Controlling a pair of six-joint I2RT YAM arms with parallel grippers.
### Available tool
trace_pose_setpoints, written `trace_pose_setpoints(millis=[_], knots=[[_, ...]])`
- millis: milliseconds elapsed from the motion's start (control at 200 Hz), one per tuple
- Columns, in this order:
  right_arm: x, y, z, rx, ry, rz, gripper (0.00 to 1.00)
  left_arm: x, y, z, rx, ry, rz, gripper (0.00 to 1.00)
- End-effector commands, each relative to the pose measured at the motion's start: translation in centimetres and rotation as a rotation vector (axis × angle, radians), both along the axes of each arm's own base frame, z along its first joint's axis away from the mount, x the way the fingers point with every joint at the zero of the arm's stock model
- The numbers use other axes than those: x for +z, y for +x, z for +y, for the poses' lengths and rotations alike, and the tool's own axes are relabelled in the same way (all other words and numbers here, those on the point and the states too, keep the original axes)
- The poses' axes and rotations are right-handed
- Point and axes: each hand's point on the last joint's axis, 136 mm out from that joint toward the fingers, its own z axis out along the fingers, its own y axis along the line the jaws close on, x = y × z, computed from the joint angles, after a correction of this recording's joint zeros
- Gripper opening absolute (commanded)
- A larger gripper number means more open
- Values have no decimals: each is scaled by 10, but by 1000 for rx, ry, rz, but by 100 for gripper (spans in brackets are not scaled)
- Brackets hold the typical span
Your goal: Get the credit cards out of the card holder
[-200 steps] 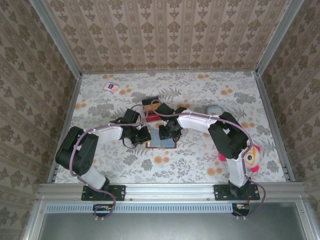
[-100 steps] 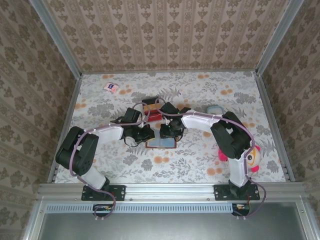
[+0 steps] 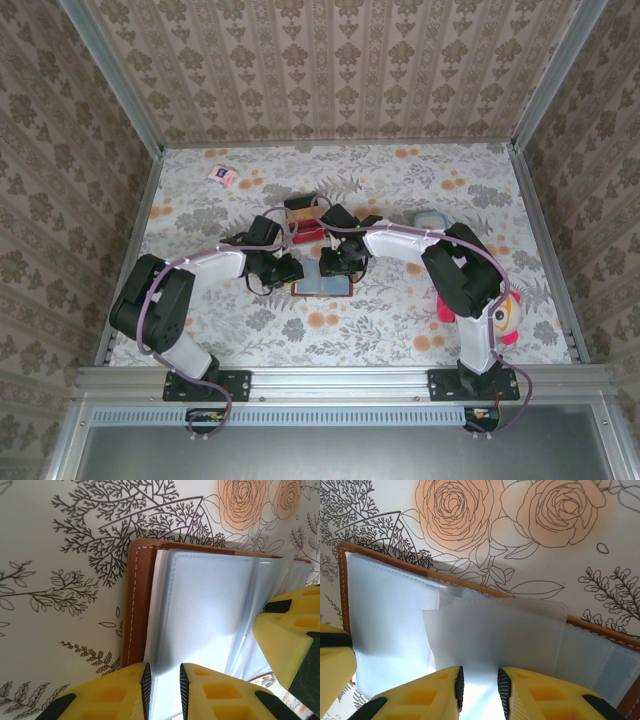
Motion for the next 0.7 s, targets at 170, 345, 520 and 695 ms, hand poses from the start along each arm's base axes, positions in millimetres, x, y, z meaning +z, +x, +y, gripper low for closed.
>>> trace_pose_setpoints(millis=[170,345,520,695], knots=[[-36,-19,-19,-19,-89,88,32,-3,-2,-11,-44,-17,20,25],[-37,-19,-19,-19,-89,90,32,-3,-2,-17,-63,-25,23,23],[-38,-20,-19,-19,-88,95,29,7,0,-25,-76,-79,5,10],[-37,-20,-20,-22,-85,94,29,21,1,-33,-86,-138,-18,4]])
